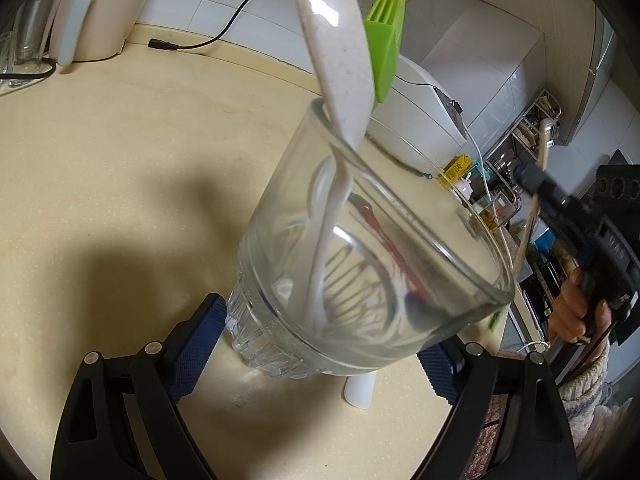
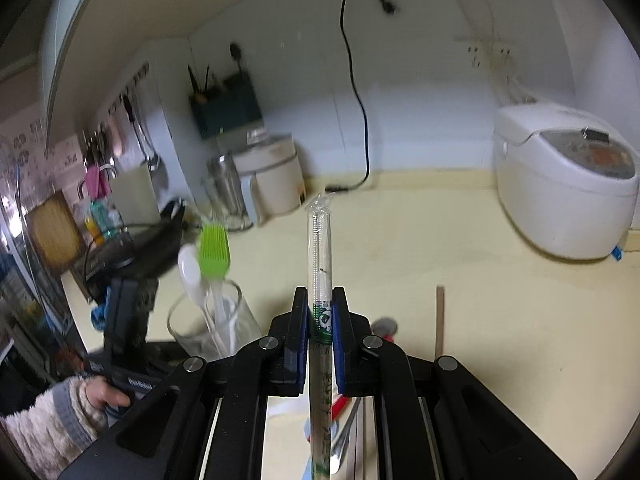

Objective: Organize utensils

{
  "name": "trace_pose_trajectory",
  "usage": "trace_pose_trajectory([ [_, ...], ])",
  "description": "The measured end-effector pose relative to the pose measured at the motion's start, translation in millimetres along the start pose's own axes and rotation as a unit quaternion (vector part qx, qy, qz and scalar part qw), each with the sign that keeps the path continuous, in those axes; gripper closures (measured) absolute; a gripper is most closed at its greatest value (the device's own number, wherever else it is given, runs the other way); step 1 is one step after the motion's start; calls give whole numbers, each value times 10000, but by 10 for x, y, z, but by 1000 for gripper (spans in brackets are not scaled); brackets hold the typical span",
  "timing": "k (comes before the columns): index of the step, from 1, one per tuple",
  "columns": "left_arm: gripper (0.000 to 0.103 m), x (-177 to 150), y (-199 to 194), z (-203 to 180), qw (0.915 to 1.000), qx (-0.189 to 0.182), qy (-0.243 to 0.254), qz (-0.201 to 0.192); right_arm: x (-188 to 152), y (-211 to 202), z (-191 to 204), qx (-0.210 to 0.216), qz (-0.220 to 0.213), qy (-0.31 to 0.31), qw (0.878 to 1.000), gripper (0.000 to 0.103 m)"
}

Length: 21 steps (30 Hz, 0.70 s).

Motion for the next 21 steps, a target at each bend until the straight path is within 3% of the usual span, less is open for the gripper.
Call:
trace_pose_trajectory([
  [9, 12, 1, -3, 5, 10000, -2, -1, -1, 543, -167, 238, 150, -575, -88, 9982, 94],
  [12, 12, 2, 0, 2, 10000, -2, -1, -2, 652, -132, 296, 125, -565, -167, 9982, 94],
  [17, 12, 20, -19, 2, 10000, -9, -2, -3, 516, 141, 272, 143, -33, -129, 9998, 93],
  [21, 12, 20, -15, -5, 10000, -11, -3, -4, 108, 526, 127, 165, 746, 10, 9971, 92],
])
Point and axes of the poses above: each gripper's, at about its wrist camera, not at the fingertips, and y roughly the way its jaws point, z to its left, x to its top, the point moved 10 cm from there along y, roughly the way its jaws point, and after that the axes turned 4 degrees about y, right-handed, at the moved point
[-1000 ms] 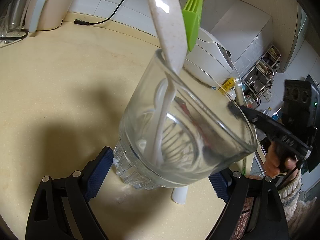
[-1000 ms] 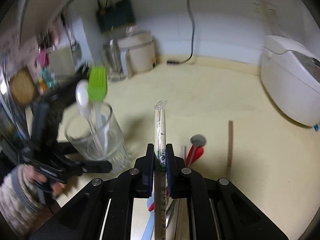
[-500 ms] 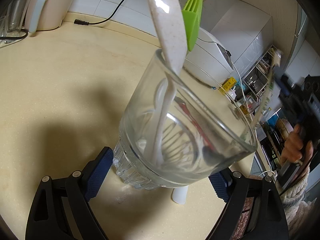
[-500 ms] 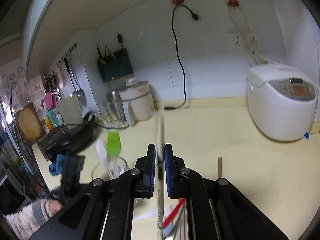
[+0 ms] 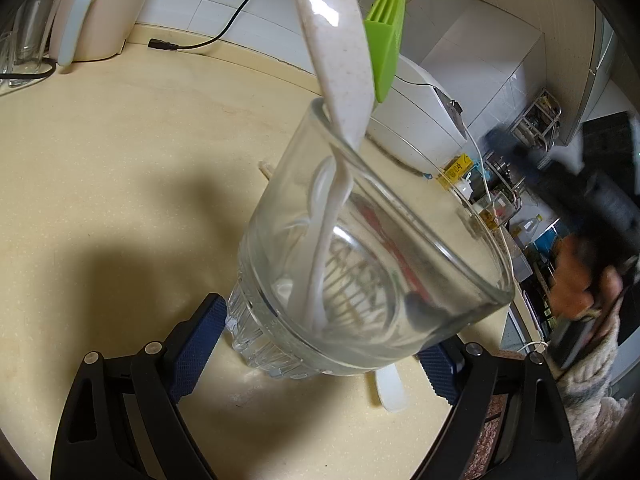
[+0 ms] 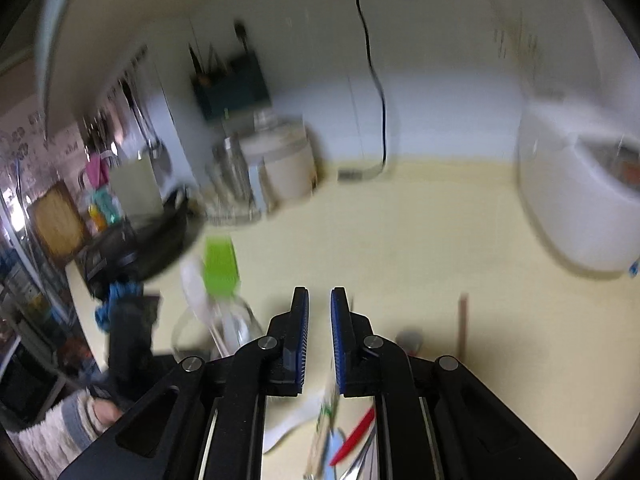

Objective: Organize utensils

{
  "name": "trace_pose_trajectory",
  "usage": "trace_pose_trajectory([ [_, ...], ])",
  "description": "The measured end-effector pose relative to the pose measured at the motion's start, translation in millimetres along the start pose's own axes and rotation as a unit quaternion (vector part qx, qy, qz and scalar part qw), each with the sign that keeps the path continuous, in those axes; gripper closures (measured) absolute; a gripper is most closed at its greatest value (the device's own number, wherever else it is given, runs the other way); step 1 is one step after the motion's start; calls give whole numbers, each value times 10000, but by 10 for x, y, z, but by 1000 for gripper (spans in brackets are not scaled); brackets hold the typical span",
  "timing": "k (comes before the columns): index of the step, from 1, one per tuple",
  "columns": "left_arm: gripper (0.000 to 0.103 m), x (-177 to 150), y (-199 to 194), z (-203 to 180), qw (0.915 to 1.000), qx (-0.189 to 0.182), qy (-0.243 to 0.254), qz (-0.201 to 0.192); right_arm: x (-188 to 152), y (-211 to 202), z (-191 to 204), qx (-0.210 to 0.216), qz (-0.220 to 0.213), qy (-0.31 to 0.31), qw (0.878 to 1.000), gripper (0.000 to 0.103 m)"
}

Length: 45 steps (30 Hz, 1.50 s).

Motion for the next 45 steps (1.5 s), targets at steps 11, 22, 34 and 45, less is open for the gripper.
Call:
trace_pose_trajectory([
  [11, 12, 0, -2, 6, 10000, -1, 0, -2, -743, 722, -87, 222, 1241, 259, 9917, 85],
  [22, 12, 1, -2, 7, 10000, -3, -1, -3, -1105, 678, 22, -144, 1520, 56, 9883, 79],
  [34, 12, 2, -3, 9, 10000, -5, -2, -3, -1285, 688, 80, -1027, 1536, -751, 9799, 83],
  [45, 12, 3, -2, 10, 10000, -6, -2, -3, -1094, 475, -53, -66, 1232, 504, 9911, 83],
])
Point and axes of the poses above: each gripper's, at about its wrist camera, not at the fingertips, and y roughly the way its jaws point, z to its left, x to its top, the point moved 10 cm from there along y, roughly the way its jaws point, and after that the axes turned 4 degrees about y, right-handed, at the moved point
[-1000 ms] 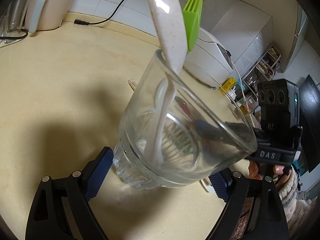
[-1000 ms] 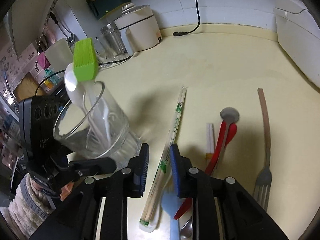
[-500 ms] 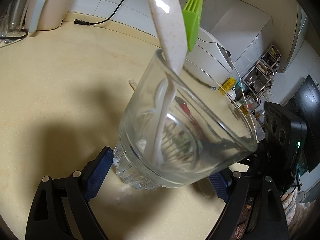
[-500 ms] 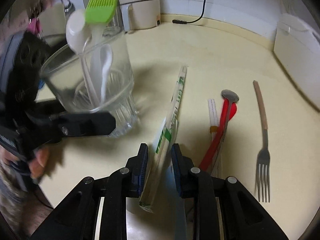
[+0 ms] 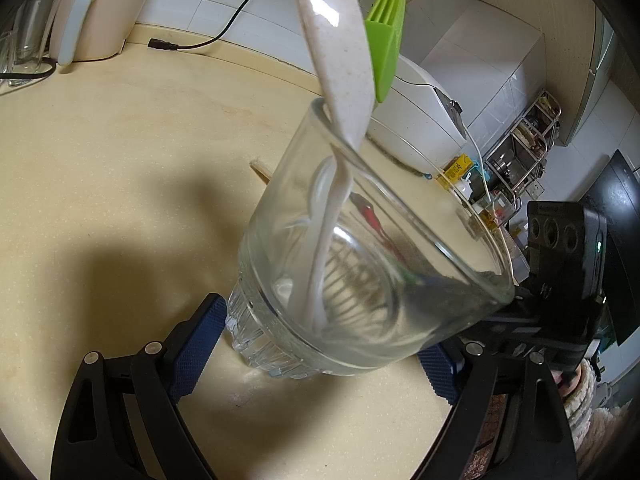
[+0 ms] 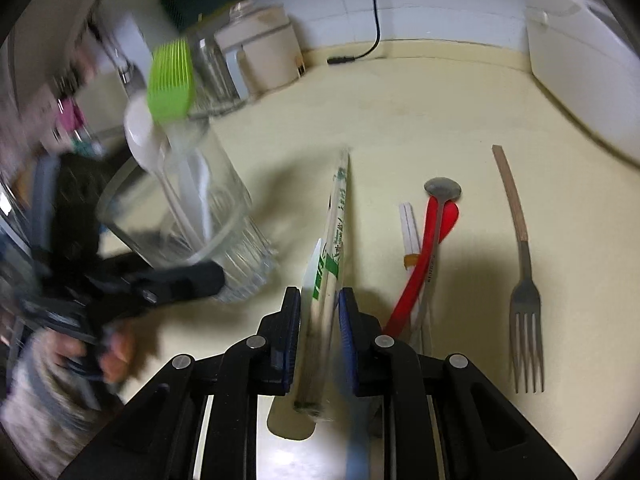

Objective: Organize utensils

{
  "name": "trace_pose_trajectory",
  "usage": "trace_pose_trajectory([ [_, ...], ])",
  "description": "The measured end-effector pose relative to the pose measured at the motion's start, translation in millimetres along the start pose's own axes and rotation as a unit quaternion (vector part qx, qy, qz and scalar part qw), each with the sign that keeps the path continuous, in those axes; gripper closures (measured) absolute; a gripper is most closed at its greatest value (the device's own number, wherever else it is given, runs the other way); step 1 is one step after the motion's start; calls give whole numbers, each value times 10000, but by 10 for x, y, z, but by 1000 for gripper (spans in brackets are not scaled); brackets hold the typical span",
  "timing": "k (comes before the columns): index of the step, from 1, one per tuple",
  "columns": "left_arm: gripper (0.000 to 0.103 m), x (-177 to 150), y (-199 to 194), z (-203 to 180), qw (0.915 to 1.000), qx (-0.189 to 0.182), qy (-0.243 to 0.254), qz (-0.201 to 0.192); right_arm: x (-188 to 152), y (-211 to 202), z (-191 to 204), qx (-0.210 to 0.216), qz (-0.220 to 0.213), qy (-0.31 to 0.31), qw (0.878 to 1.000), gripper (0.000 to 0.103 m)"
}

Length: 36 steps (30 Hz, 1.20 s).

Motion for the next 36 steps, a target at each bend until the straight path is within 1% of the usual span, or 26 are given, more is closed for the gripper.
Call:
trace_pose_trajectory([
  [1, 12, 0, 5, -8, 10000, -1, 0, 0, 17, -48, -21, 227, -52, 215, 9995, 83],
  [4, 12, 0, 2, -2, 10000, 0, 0, 0, -3, -142, -106, 574, -74, 616, 9964, 83],
  [6, 12, 0, 4, -7, 10000, 0, 0, -1, -31, -111, -172, 625, 10, 784, 9950, 83],
  [9, 12, 0, 4, -5, 10000, -1, 0, -1, -109, 10, -229, 438, 288, 808, 9954, 83],
  [10, 12, 0, -1, 3, 10000, -1, 0, -1, -121, 46, -231, 392, 317, 775, 9957, 83],
  [13, 12, 0, -1, 3, 10000, -2, 0, -1, -109, 46, -195, 96, 254, 491, 9984, 83],
  [15, 12, 1, 4, -6, 10000, -3, -1, -2, -109, 60, -184, -17, 238, 356, 9991, 83],
  [21, 12, 0, 0, 2, 10000, -3, -1, -2, -133, 66, -139, -468, 182, -149, 9986, 83],
  [23, 12, 0, -1, 4, 10000, -3, -1, -2, -135, 75, -130, -439, 194, -190, 9987, 83],
  [28, 12, 0, 2, 1, 10000, -2, 0, -3, -111, 73, -168, -251, 212, 34, 9995, 83],
  [36, 12, 0, 5, -4, 10000, -3, -1, -3, -104, 91, -150, -247, 236, 36, 9994, 83],
])
Point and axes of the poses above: each gripper's, at about its wrist camera, not at the fingertips, and y roughly the way its jaws point, z to its left, x to its top, the point moved 10 cm from there along y, roughly the way its jaws point, and after that the axes turned 4 degrees about y, right-handed, at the moved point
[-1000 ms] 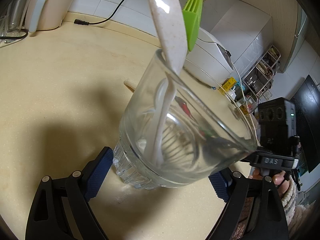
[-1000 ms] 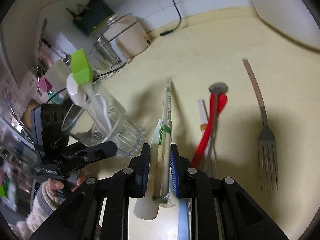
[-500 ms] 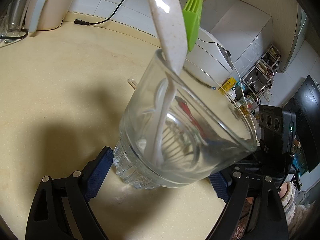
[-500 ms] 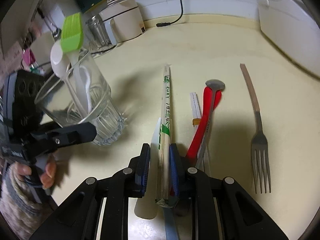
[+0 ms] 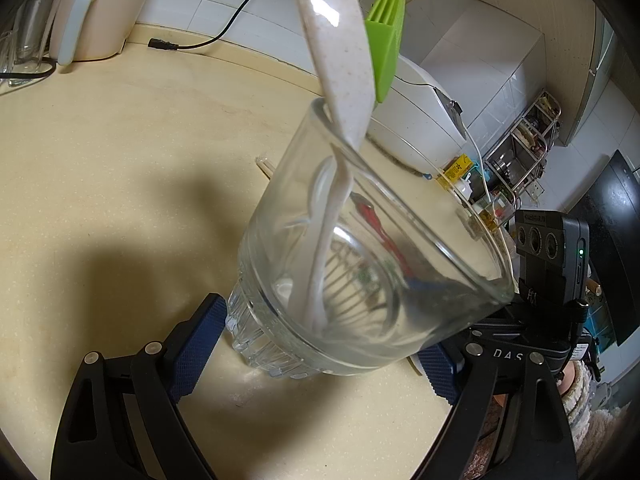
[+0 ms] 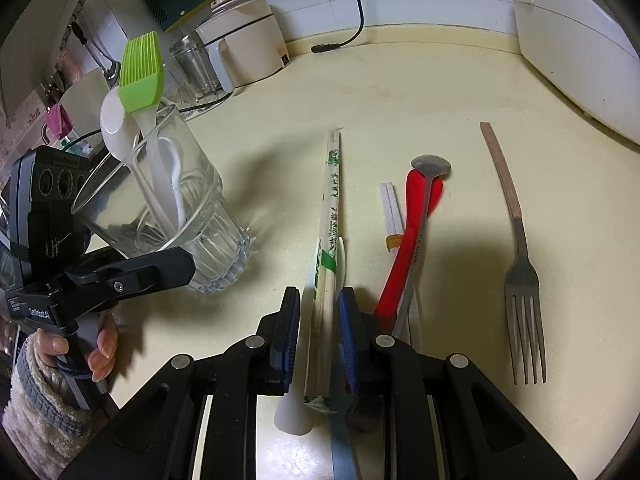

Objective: Organize utensils

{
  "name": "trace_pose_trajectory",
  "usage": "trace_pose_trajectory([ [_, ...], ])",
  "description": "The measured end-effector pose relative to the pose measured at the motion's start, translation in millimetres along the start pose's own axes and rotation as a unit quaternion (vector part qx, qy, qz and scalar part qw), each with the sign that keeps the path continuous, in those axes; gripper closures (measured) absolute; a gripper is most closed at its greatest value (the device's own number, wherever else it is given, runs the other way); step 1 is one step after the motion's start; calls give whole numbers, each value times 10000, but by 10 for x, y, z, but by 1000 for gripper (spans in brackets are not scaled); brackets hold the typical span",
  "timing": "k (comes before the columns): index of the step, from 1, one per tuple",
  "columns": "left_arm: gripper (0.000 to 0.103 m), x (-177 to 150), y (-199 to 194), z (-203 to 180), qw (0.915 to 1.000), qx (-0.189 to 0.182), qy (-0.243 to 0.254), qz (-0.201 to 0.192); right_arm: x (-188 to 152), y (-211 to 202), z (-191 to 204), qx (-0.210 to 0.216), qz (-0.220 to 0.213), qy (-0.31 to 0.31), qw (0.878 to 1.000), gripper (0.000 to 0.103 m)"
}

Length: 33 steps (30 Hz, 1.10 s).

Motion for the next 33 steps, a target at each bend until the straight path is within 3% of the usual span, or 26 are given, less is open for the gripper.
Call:
trace_pose_trajectory([
  [9, 12, -1, -3, 8, 10000, 0, 0, -2, 16, 17, 2, -209, -90, -180, 9996, 85],
  [15, 12, -1, -3, 9, 10000, 0, 1, -4, 63, -57, -74, 85, -193, 183, 9996, 92],
  [23, 12, -2, -8, 17, 10000, 1, 1, -3, 185, -251, -138, 1348, -426, 1087, 9840, 94],
  [28, 12, -1, -4, 9, 10000, 0, 0, -4, 253, -342, -223, 2145, -546, 1777, 9589, 95],
  [33, 12, -2, -6, 12, 10000, 0, 0, -4, 313, -414, -314, 2596, -662, 2198, 9380, 95],
])
Point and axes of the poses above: each gripper's, at about its wrist camera, not at the fingertips, and y roughly the way its jaws point, z to its left, x to its top, the point moved 10 cm from there along y, roughly the way its jaws point, and after that the axes turned 4 degrees about y, right-handed, at the moved point
